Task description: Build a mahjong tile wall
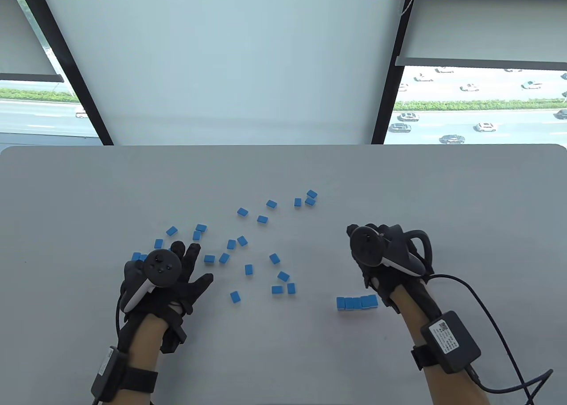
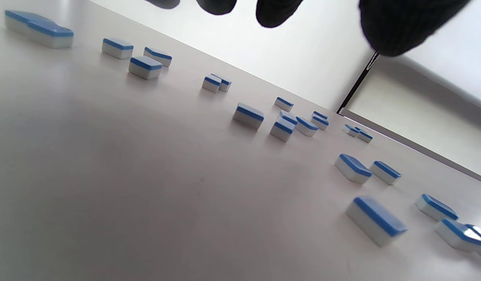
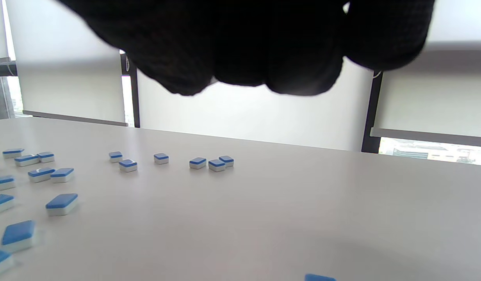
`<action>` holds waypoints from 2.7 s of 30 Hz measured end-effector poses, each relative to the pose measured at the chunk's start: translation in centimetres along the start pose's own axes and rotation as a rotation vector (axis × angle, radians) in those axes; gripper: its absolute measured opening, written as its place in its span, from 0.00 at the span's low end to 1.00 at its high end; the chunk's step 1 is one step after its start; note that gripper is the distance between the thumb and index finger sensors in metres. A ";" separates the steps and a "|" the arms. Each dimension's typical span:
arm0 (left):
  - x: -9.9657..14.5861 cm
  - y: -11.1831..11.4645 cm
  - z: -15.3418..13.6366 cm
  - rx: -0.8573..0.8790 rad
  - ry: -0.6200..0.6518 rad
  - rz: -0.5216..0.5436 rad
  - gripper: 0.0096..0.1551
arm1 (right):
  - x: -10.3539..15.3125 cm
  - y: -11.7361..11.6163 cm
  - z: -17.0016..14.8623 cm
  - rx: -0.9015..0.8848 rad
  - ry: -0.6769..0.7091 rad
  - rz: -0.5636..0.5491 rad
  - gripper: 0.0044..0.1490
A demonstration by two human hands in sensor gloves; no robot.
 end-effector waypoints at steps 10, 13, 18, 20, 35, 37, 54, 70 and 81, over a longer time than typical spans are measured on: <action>-0.1 0.3 -0.1 -0.007 -0.004 -0.013 0.51 | 3.1 -4.9 -7.4 0.041 -0.193 0.052 0.36; -0.2 0.5 -0.1 -0.012 -0.005 -0.017 0.51 | 3.0 -7.1 -8.0 0.073 -0.215 0.139 0.35; -0.1 0.5 0.0 -0.013 -0.002 -0.016 0.51 | 2.7 -8.9 -7.8 0.086 -0.214 0.182 0.35; -0.1 0.5 0.0 -0.011 -0.001 -0.016 0.51 | 2.6 -9.3 -7.7 0.094 -0.214 0.188 0.35; -0.1 0.5 0.1 -0.011 0.001 -0.016 0.51 | 2.4 -9.9 -7.2 0.069 -0.201 0.203 0.34; -0.1 0.6 0.1 -0.011 0.001 -0.016 0.51 | 2.4 -10.0 -7.2 0.064 -0.199 0.203 0.34; 0.1 0.1 0.1 -0.006 0.004 0.008 0.51 | 1.9 -4.8 -0.1 -0.132 -0.032 0.166 0.48; 0.0 0.2 0.1 -0.009 -0.003 -0.004 0.51 | -0.7 -9.5 12.6 -0.062 0.139 0.338 0.44; -0.1 0.5 0.4 -0.030 -0.002 -0.014 0.51 | 0.2 -12.3 14.8 0.112 0.128 0.323 0.42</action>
Point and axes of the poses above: the tracker on the back of each hand, its own z axis roughly to the thumb side, its own x axis roughly from the fingertips to the wrist, y = z × x, the point moved 3 cm from there along -x, roughly from the wrist to the fingertips, and after that the axes turned 8 degrees about -z, right-handed, at the moved point
